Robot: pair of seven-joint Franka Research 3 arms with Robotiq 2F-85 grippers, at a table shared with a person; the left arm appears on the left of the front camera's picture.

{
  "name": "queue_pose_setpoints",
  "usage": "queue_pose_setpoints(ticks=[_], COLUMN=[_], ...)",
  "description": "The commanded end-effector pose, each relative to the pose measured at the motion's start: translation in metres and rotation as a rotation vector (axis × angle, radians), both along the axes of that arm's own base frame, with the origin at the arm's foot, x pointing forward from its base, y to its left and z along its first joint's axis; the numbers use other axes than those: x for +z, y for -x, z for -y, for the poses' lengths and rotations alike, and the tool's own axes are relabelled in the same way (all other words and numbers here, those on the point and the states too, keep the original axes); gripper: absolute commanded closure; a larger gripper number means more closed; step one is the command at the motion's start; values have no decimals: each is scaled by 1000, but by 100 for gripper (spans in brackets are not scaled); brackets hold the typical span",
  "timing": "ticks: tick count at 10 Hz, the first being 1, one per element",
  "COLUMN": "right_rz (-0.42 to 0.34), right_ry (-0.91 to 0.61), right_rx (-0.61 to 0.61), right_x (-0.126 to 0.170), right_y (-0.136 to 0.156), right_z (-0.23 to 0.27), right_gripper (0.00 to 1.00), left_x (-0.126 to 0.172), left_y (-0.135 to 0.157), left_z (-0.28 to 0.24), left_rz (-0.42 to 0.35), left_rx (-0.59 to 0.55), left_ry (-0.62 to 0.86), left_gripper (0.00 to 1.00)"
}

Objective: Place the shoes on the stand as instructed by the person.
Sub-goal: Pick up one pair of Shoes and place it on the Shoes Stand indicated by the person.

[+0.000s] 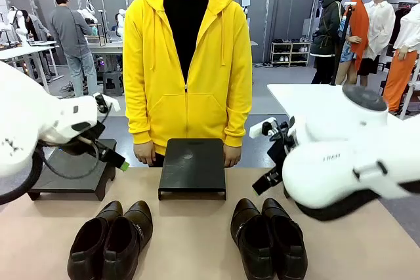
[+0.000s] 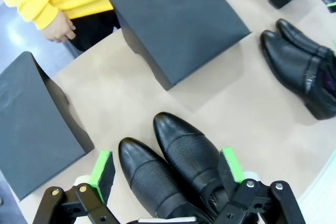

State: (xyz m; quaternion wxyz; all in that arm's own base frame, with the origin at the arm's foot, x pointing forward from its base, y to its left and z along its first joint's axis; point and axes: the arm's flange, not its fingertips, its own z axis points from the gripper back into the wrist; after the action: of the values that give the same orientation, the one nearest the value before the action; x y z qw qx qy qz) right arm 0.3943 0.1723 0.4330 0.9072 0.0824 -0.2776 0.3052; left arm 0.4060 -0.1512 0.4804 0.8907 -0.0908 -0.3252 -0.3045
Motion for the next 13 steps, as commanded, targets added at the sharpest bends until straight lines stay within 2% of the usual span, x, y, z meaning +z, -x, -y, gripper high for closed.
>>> queue_pose_setpoints(ticks=[1, 3, 4, 6, 7, 8, 9, 10, 11, 13], right_rz=[-105, -216, -283, -363, -403, -407, -378, -340, -303, -268], right_ry=[-187, -396, -507, -732, -819, -891, -959, -992, -1005, -1041], right_rx=[63, 130, 165, 149, 162, 101, 46, -10, -88, -162], right_x=[40, 68, 71, 67, 58, 49, 42, 40, 37, 32], right_y=[-2, 3, 7, 16, 27, 40, 56, 80, 105, 131], right_z=[47, 109, 140, 207, 246, 279, 311, 337, 361, 382], right_gripper=[0, 0, 0, 0, 0, 0, 0, 0, 0, 0], left_x=[16, 48, 60, 68, 66, 62, 55, 48, 39, 25], left_y=[4, 23, 32, 55, 68, 85, 104, 129, 157, 187], left_z=[-29, -75, -102, -152, -183, -211, -244, -273, -299, -333], left_rz=[-139, -276, -270, -331, -341, -337, -292, -254, -247, -250], left_rx=[-71, -126, -143, -225, -195, -193, -142, -95, -25, 100], left_ry=[119, 335, 462, 662, 788, 868, 939, 961, 953, 959], left_gripper=[0, 0, 0, 0, 0, 0, 0, 0, 0, 0])
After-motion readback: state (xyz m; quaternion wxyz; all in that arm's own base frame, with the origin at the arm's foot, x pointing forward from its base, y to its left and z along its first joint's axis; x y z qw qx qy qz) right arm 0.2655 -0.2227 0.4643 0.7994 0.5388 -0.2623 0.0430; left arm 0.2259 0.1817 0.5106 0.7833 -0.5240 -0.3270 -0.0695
